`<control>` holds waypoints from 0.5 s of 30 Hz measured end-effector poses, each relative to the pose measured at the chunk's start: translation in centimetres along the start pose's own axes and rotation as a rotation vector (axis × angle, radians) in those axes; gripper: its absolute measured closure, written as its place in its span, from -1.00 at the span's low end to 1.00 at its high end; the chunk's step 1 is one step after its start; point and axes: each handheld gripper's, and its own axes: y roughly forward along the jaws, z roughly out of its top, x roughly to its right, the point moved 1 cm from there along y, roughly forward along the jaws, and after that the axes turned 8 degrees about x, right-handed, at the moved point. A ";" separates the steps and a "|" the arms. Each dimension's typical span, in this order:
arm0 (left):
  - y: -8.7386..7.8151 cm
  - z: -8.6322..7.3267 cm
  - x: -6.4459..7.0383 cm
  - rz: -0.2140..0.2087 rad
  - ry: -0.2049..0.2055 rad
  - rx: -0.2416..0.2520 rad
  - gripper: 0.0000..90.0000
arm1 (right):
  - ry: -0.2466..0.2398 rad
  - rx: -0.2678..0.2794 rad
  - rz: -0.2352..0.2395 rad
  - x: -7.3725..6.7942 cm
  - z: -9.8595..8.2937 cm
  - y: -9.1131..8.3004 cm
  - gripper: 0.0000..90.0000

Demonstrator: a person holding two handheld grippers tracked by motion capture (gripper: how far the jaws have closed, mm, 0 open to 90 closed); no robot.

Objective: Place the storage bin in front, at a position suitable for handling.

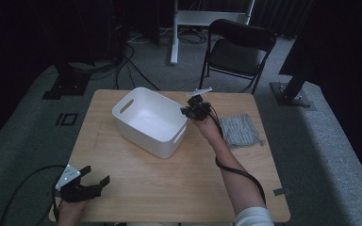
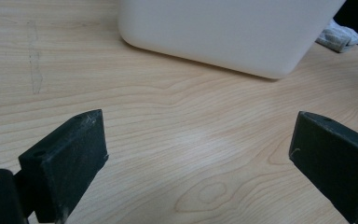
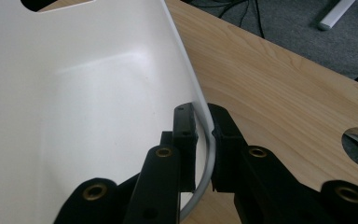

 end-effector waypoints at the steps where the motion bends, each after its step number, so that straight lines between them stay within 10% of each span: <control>1: 0.0 0.0 0.0 0.001 0.000 0.000 -0.92 | -0.003 0.002 0.002 0.0 -0.1 -0.1 0.84; 15: 0.2 -0.1 0.1 0.006 0.007 -0.012 -0.91 | -0.009 0.007 0.025 0.0 -1.2 -1.8 0.84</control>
